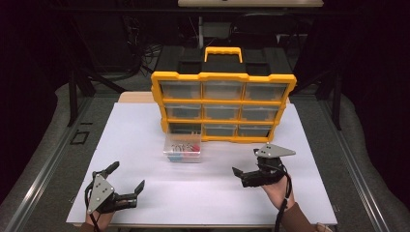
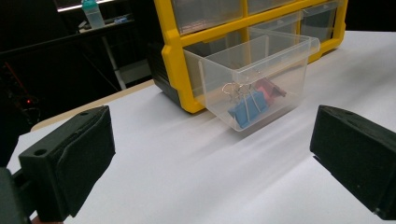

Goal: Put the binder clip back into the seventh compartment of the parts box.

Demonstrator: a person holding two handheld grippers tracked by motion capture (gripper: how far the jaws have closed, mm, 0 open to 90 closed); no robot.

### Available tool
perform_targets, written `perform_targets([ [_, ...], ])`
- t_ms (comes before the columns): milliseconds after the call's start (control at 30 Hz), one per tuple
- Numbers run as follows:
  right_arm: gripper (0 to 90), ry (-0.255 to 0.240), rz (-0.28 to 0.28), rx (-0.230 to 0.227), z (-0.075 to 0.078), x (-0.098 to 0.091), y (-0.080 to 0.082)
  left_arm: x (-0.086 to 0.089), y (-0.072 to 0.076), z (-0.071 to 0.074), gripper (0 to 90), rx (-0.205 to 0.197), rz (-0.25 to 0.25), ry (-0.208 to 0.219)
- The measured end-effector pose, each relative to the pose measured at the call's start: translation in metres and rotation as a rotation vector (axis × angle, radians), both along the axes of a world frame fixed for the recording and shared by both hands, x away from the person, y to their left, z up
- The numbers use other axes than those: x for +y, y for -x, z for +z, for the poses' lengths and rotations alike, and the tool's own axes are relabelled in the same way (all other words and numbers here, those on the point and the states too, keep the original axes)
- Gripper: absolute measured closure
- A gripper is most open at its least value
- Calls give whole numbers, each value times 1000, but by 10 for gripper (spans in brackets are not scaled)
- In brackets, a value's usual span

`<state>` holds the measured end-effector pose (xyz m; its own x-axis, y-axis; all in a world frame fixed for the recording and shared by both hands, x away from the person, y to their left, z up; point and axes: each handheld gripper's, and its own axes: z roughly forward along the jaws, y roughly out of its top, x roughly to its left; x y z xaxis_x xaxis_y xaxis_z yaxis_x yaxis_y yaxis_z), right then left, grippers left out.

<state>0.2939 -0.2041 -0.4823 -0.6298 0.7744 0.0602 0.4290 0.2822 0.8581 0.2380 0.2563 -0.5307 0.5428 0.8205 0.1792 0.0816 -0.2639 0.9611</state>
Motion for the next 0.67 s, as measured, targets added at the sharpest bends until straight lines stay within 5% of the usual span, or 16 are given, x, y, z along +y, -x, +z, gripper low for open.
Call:
perform_targets([
  [300, 0, -14, -45, -37, -9, -23, 21, 0, -1, 0, 0, 3, 3, 1],
  [667, 0, -34, -88, -13, -26, -42, 39, 0, -1, 0, 0, 4, 2, -1],
])
